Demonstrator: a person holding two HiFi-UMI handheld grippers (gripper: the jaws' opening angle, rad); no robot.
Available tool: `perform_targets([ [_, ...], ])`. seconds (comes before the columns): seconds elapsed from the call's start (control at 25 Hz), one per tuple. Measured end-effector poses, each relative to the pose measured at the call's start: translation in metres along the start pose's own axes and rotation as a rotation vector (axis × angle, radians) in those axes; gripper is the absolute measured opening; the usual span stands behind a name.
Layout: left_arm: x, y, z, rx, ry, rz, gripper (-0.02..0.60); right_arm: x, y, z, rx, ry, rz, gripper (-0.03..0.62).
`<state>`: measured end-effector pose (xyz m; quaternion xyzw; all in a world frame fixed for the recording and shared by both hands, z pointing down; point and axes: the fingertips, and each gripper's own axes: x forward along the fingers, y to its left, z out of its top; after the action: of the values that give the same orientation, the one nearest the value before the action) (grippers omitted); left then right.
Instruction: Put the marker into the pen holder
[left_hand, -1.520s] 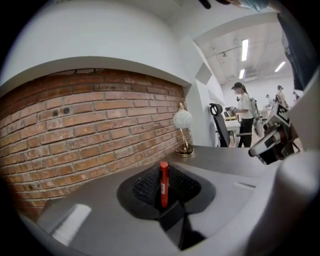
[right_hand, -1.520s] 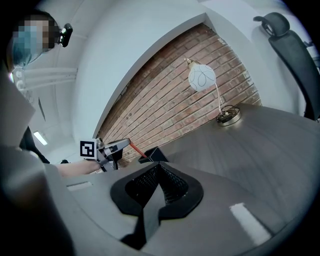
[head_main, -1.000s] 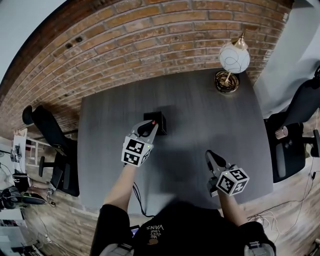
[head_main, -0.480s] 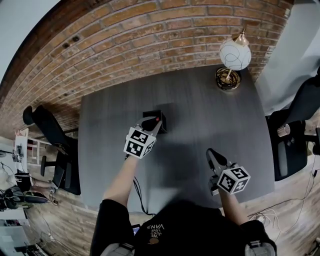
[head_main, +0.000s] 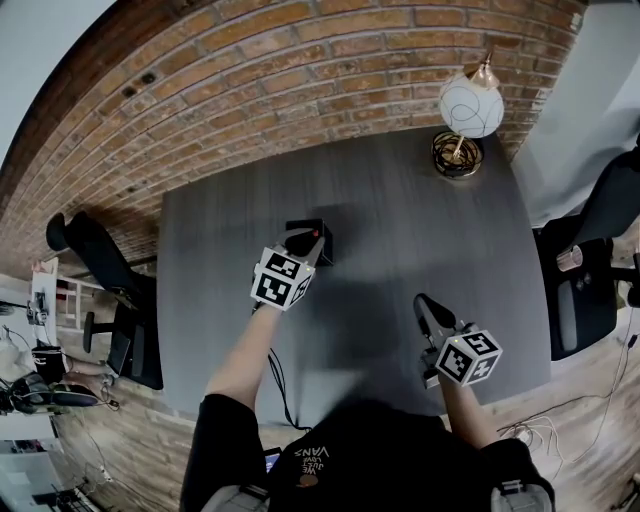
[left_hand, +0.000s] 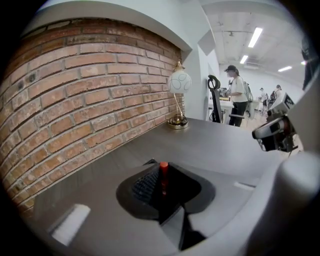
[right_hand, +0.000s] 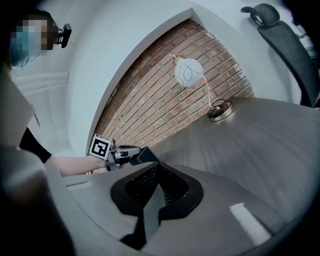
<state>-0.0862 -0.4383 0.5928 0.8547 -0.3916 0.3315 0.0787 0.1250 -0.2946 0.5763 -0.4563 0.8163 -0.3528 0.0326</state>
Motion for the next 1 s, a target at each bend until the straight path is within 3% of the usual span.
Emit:
perform_targets([
  [0.24,0.002,0.0,-0.001,0.045,0.01,0.015,0.107,0.0,-0.001,-0.001,0.005,0.003,-0.001,0.001],
  [1.0,-0.01,-0.001,0.008,0.053,-0.033,0.025,0.15,-0.005,0.007,0.005,-0.008,-0.019,0.008,0.0],
])
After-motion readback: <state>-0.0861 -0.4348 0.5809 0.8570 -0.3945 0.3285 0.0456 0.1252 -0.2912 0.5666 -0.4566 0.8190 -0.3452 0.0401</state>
